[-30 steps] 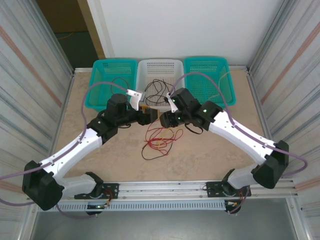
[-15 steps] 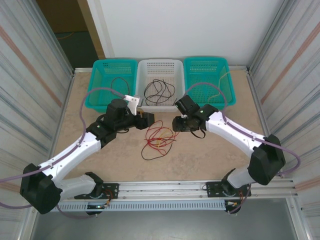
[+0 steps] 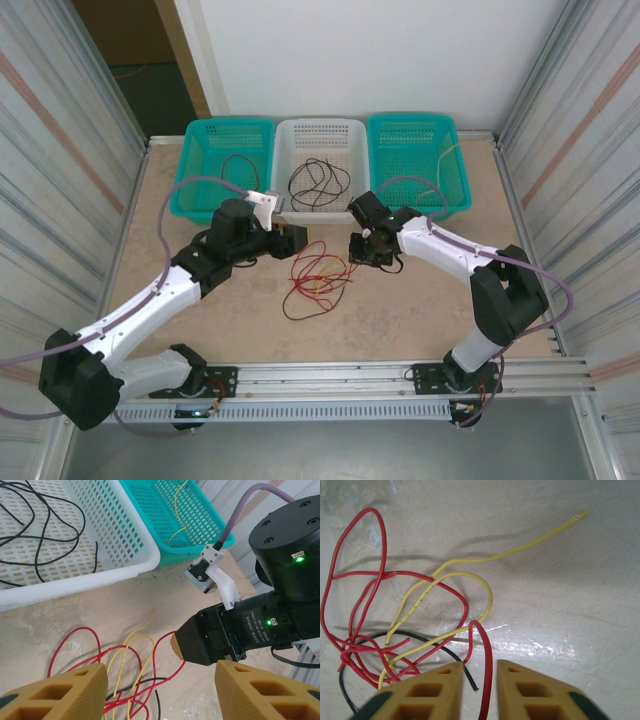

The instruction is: Untangle the cables

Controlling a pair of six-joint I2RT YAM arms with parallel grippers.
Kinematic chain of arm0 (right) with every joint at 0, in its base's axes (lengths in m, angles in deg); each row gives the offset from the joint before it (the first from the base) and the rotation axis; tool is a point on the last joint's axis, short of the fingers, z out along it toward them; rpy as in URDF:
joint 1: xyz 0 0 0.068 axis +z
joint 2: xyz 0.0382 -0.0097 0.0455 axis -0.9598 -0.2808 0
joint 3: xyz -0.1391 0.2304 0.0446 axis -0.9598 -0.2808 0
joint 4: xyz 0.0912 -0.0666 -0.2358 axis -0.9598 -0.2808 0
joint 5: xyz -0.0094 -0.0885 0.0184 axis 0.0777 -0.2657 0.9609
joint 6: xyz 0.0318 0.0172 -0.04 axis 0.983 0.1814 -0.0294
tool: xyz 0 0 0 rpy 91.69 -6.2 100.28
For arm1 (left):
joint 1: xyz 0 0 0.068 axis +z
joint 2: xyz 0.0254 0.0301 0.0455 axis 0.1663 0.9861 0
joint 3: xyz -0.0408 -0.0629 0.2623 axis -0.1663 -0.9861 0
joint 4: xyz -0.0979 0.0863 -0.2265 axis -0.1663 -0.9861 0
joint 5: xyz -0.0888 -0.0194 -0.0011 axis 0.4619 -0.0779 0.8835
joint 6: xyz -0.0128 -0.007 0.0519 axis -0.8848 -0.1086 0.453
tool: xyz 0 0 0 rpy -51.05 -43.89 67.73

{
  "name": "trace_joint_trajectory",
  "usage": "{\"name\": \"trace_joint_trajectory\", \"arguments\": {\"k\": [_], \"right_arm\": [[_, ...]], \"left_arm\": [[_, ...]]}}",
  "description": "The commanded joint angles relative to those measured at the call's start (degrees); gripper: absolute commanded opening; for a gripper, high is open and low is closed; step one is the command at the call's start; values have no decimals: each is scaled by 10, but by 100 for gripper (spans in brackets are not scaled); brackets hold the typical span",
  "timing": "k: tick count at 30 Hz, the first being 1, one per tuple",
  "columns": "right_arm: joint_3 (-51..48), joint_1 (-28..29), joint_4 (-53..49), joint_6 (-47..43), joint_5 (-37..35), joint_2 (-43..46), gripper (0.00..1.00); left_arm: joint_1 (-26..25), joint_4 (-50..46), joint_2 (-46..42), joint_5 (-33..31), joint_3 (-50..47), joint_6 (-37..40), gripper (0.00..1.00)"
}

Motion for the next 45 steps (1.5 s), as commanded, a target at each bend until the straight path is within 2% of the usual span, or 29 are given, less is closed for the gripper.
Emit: {"name": "trace_joint_trajectory", "arguments": {"k": [1, 3, 8, 12, 19, 24, 27, 29, 30, 33, 36, 38, 45], "right_arm": [[6, -3, -1, 8, -5, 2, 9], [8, -3, 1, 4, -5, 10, 0], [14, -3, 6, -13, -16, 68, 0], [9, -15, 15, -23, -9, 151, 0], [-10, -93, -31, -32, -2, 249, 0], [-42, -155, -59, -35, 4, 258, 0], [-54, -174, -65, -34, -6, 249, 0], [-59, -185, -65, -31, -7, 242, 0], [-62, -191, -65, -30, -5, 236, 1], [-63, -196, -63, -27, -6, 219, 12], [-63, -195, -60, -25, -10, 214, 30], [-62, -195, -61, -25, -15, 221, 39], [-53, -195, -76, -35, -17, 261, 43]], "left_arm": [[2, 2, -9, -6, -2, -1, 59], [2, 5, -6, -4, 0, -3, 59], [2, 4, -3, -2, 4, -1, 59], [3, 0, -2, -1, 4, 3, 59], [3, -14, 5, 6, -5, 0, 58], [2, -77, 7, -18, -15, -4, 55], [1, -147, 22, -36, -12, -12, 53], [-3, -189, 41, -26, -8, -16, 54], [-7, -212, 54, -25, -5, -19, 55], [-27, -259, 101, -25, 7, -25, 54], [-58, -282, 161, -44, 27, -17, 54], [-70, -292, 206, -65, 48, -7, 52], [-75, -324, 326, -126, 132, 23, 40]]}}
